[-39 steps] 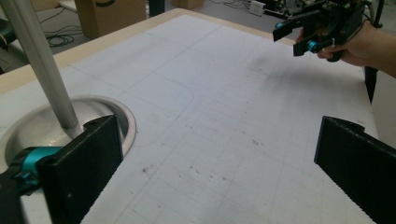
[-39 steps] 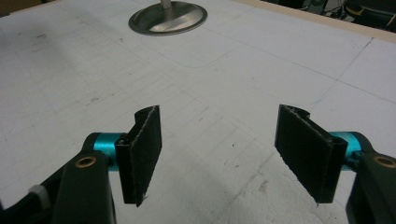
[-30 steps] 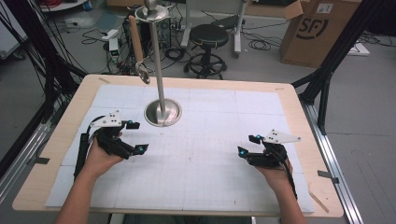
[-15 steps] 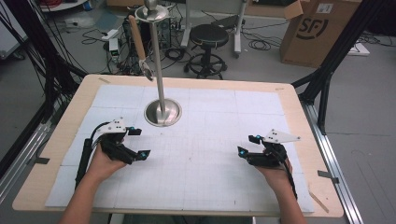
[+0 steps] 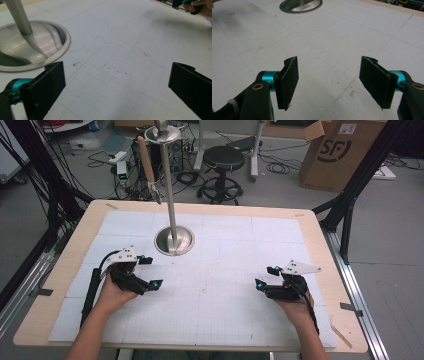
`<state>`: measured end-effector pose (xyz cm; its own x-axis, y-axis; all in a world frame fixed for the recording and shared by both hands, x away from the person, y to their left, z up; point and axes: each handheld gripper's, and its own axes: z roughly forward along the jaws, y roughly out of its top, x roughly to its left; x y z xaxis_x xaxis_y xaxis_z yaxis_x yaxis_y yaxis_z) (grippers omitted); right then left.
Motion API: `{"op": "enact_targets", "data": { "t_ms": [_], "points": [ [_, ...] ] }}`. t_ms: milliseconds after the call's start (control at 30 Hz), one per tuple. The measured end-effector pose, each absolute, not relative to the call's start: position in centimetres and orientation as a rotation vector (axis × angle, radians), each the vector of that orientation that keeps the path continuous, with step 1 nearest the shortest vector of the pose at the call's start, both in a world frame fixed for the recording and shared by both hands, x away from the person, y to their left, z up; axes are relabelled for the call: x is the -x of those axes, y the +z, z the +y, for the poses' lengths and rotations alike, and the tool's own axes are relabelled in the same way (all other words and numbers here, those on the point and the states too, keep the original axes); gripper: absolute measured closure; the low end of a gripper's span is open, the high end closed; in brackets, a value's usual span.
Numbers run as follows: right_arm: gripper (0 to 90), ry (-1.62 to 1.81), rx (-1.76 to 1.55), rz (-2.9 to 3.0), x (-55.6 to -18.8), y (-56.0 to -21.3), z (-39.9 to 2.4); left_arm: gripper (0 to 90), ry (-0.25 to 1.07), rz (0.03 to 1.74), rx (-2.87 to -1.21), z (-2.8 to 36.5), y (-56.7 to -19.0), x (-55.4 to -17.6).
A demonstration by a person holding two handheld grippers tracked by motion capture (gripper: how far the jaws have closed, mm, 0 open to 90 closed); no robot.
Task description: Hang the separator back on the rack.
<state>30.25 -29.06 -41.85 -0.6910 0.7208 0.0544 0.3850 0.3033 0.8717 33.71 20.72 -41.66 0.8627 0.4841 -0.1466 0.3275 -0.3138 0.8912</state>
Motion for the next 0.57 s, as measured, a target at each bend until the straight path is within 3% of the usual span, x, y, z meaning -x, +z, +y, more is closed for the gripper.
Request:
{"op": "enact_targets", "data": {
  "t_ms": [567],
  "points": [
    [30.8,1.330,-0.982,2.238,-30.13,-41.80,-29.00,1.7,0.173,0.616,-1.933,20.85,-41.93,-34.06]
  ]
}}
